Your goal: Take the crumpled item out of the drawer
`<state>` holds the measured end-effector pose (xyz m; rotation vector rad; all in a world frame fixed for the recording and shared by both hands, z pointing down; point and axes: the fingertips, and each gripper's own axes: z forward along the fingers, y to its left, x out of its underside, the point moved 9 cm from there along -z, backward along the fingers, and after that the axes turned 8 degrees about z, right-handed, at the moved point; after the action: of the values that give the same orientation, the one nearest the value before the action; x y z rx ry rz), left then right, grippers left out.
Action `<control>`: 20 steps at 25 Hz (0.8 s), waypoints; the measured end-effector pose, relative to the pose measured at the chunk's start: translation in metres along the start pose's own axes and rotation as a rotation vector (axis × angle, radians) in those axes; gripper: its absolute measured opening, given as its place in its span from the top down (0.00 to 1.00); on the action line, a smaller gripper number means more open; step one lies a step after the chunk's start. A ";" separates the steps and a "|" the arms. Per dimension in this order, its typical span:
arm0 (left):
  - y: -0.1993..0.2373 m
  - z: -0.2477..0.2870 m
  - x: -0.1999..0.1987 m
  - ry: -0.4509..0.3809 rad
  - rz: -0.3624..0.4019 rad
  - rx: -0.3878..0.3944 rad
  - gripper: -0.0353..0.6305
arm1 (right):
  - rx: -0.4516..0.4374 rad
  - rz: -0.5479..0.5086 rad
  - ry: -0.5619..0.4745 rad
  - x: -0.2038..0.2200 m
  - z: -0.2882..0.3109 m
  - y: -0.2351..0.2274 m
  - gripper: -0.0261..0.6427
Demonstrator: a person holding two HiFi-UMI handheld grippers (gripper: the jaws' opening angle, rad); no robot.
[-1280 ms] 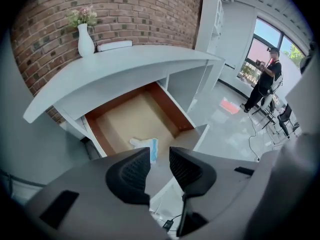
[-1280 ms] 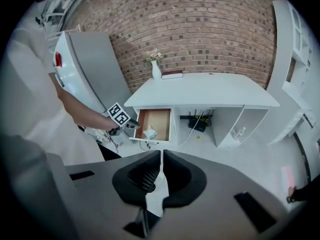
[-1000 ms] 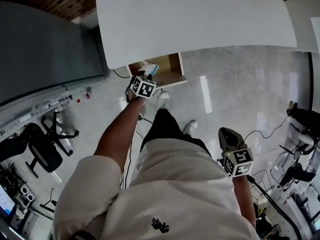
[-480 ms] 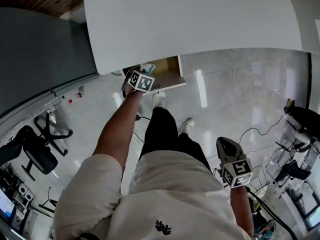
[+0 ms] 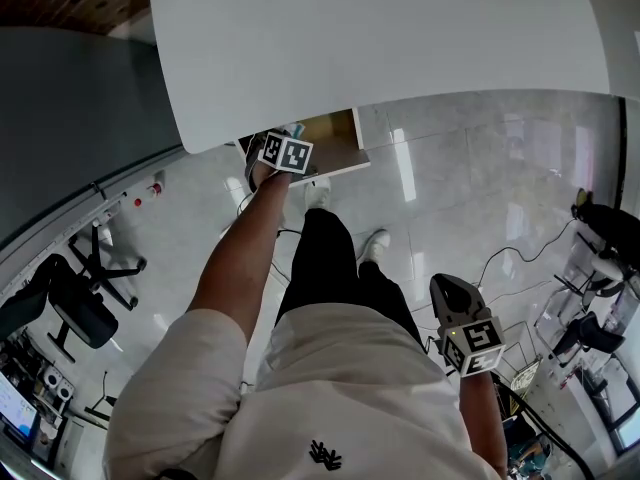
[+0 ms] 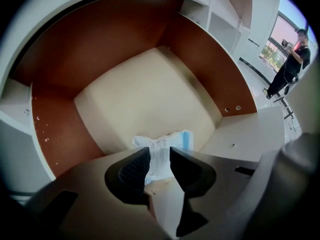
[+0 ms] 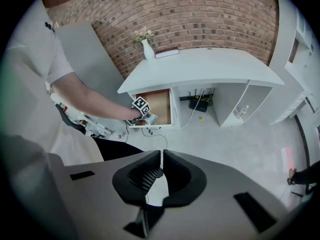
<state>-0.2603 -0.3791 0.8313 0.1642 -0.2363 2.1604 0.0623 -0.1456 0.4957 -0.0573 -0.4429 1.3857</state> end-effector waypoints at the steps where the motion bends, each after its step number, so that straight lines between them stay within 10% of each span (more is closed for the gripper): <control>1: 0.001 0.000 0.000 -0.006 -0.001 -0.011 0.74 | 0.001 0.004 0.006 -0.001 0.000 0.000 0.90; 12: 0.003 0.005 -0.003 0.007 -0.065 0.018 0.71 | -0.010 0.020 0.012 0.002 0.001 -0.004 0.90; 20: 0.003 0.004 0.000 0.009 -0.091 0.028 0.87 | -0.001 0.031 0.037 0.005 0.000 -0.008 0.90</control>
<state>-0.2627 -0.3813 0.8354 0.1774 -0.1902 2.0744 0.0704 -0.1422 0.4991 -0.0909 -0.4132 1.4129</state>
